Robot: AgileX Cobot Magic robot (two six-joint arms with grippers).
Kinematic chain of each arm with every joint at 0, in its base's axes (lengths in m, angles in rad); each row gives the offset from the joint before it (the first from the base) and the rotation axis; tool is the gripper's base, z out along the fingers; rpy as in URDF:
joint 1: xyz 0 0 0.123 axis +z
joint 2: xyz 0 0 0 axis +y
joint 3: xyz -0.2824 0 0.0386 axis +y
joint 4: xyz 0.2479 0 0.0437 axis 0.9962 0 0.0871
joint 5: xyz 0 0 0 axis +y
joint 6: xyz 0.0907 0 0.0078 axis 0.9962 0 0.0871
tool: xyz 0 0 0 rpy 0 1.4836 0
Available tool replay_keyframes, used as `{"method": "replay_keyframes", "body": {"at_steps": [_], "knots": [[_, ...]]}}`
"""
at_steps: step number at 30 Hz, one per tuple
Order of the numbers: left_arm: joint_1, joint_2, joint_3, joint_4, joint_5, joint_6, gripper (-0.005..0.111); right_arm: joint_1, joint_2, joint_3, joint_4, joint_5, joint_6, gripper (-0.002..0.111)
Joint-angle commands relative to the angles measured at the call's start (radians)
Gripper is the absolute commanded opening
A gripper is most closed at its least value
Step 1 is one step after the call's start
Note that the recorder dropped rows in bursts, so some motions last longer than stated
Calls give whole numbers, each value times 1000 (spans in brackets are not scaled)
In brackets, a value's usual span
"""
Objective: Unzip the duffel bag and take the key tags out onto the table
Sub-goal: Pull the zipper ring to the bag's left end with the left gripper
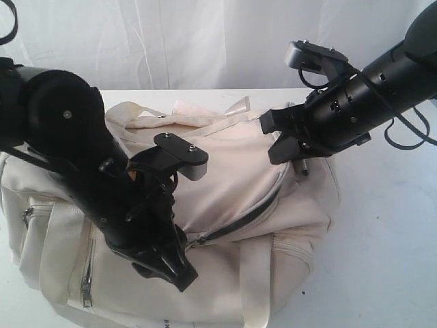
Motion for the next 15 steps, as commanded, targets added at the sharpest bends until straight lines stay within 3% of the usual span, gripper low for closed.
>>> {"method": "replay_keyframes", "body": {"at_steps": [1,15], "knots": [[-5,-25,12,113,109,-75,0,-13,-13,0,-31,-24,-7,0],[-5,-117,12,396,248,-258,0,-13,-13,0,-35,-18,-7,0]]}}
